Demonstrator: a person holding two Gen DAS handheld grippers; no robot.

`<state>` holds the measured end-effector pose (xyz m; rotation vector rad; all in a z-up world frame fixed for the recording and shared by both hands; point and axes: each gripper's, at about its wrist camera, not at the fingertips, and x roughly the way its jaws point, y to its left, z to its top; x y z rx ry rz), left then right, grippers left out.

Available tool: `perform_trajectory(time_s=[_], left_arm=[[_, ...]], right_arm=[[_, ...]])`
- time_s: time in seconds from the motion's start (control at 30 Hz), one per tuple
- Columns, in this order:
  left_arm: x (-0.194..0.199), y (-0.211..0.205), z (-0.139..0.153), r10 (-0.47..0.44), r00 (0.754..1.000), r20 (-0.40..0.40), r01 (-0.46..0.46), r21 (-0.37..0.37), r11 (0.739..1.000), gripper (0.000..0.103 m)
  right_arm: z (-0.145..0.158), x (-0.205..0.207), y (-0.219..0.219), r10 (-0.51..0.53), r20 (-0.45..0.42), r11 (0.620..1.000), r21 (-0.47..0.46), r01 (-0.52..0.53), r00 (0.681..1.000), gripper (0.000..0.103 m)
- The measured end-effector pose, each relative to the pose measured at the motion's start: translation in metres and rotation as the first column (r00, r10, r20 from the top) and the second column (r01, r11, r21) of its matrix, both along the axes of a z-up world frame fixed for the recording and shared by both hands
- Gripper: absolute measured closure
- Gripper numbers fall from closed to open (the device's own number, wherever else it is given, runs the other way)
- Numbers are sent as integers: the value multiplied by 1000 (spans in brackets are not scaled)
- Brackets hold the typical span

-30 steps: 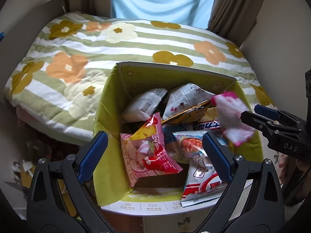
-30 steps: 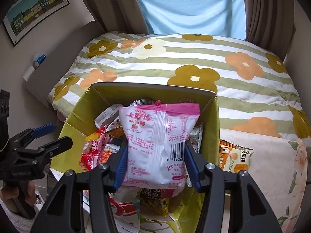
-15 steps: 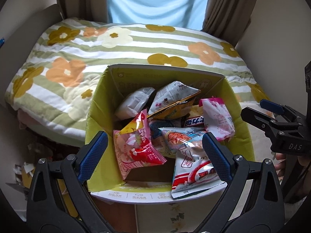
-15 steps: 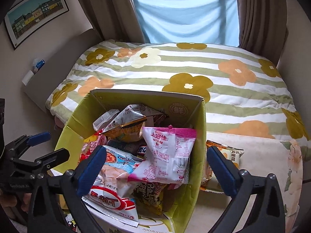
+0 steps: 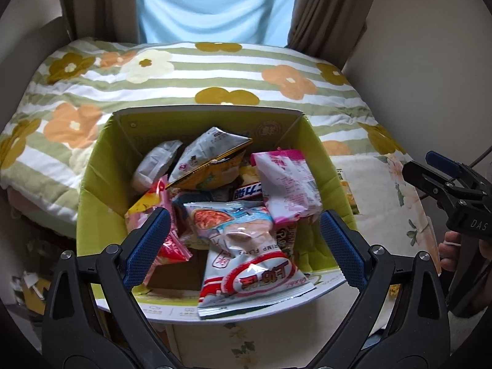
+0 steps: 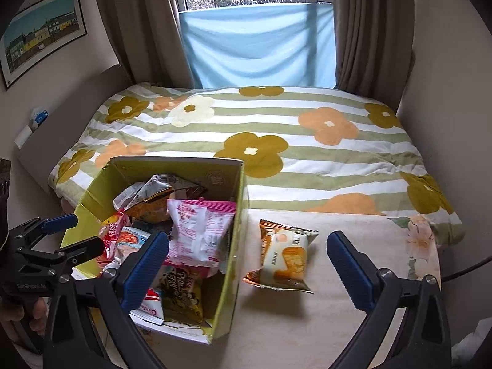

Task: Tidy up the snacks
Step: 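Move left tool to the orange-white cake bag while right tool moves to the waffle bag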

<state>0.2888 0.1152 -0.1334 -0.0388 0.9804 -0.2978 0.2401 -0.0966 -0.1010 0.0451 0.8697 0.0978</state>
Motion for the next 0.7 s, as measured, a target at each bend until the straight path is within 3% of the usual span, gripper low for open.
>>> perform_trajectory(time_s=[0.4,0.7], left_arm=[[-29,-102,20,5,1000,26,-6,15,1000,6],[-35,-188,5,46,999,2,-46,14,999,6]], right_arm=[[8,-33,-102,27,26,998,50,-29,999,1],[-8,-57,-172,96,-28,995,16,-96,995,1]])
